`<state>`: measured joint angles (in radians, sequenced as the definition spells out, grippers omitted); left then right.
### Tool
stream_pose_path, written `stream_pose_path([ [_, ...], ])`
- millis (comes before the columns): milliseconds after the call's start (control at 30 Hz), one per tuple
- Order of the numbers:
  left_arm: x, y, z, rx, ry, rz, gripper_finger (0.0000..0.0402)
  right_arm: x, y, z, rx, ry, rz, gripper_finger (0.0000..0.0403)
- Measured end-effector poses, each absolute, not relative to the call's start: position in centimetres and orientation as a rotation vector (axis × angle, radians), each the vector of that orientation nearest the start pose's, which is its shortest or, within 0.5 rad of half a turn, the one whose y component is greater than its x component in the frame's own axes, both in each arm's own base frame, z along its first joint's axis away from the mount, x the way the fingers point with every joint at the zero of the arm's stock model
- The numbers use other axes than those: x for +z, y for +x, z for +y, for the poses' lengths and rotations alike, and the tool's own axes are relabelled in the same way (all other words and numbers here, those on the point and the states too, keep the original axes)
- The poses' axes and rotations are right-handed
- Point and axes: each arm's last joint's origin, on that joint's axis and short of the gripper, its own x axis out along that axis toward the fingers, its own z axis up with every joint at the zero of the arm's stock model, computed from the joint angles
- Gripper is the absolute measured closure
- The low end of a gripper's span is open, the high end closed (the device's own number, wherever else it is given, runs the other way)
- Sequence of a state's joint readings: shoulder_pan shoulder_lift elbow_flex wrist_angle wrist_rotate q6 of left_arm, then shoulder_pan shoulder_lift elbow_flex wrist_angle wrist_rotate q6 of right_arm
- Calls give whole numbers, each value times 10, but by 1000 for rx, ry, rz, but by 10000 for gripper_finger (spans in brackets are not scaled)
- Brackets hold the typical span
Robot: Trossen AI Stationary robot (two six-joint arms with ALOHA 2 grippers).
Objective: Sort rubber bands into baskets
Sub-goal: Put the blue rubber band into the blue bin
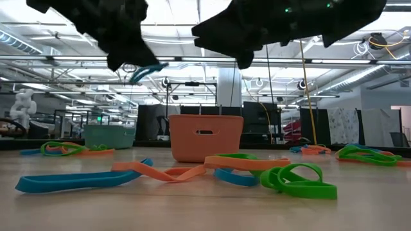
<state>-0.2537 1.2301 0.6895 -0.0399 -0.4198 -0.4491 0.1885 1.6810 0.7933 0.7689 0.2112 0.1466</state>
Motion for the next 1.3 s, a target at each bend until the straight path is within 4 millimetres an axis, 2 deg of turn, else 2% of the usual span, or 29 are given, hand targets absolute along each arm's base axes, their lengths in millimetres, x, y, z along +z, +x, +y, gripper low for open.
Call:
stream_pose_path([
  [167, 230, 253, -61, 227, -243, 420, 401, 196, 347, 52, -52, 154, 61, 271],
  [500, 215, 270, -71, 199, -238, 394, 401, 187, 351, 50, -49, 131, 76, 259],
  [900, 211, 272, -72, 200, -235, 398, 401, 183, 350, 51, -27, 160, 125, 239],
  [1100, 211, 272, -72, 200, -234, 398, 401, 183, 350, 51, -30, 161, 125, 260],
  [1300, 214, 273, -72, 196, -244, 370, 401, 183, 350, 50, -35, 160, 124, 307],
])
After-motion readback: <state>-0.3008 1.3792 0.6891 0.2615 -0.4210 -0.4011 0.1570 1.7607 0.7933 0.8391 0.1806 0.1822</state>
